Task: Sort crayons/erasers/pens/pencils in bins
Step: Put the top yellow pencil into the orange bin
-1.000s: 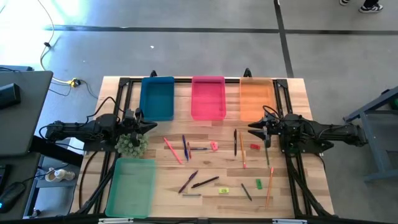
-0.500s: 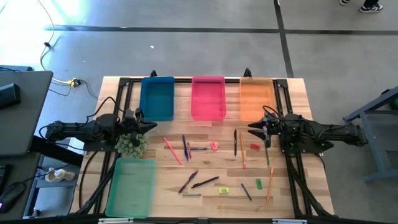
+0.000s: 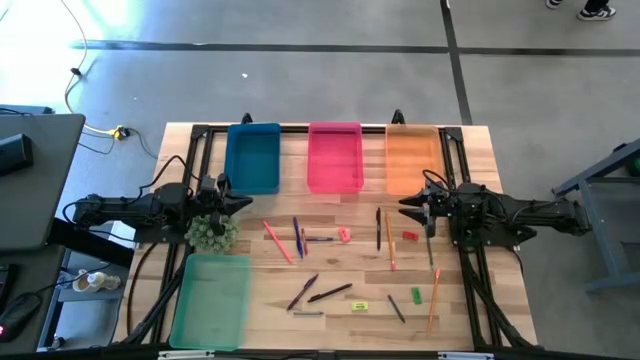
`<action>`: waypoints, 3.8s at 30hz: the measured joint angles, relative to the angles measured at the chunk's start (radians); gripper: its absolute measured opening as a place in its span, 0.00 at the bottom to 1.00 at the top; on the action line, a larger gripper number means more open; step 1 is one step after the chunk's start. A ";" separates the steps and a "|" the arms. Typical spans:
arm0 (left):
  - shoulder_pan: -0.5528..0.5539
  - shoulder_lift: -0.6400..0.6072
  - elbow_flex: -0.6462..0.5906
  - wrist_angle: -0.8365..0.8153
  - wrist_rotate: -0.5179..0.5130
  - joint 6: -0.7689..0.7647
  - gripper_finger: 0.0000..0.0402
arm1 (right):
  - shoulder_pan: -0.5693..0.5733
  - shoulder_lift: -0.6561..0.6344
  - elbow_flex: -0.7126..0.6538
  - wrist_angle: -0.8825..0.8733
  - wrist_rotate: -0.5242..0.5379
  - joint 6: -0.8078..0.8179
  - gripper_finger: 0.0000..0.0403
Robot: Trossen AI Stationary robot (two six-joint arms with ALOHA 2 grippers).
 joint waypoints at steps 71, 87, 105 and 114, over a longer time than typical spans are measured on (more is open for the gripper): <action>0.000 0.000 0.000 0.106 -0.174 -0.104 0.14 | 0.329 0.873 0.769 -0.702 0.147 1.131 0.38; 0.000 0.000 0.000 0.106 -0.161 -0.130 0.24 | 0.520 1.195 0.773 -0.586 0.135 1.498 0.38; -0.001 0.000 0.000 0.106 -0.151 -0.133 0.23 | 0.574 1.566 0.966 -0.742 0.019 1.529 0.38; -0.001 0.000 0.000 0.106 -0.151 -0.132 0.22 | 0.572 1.624 0.966 -0.735 0.011 1.529 0.38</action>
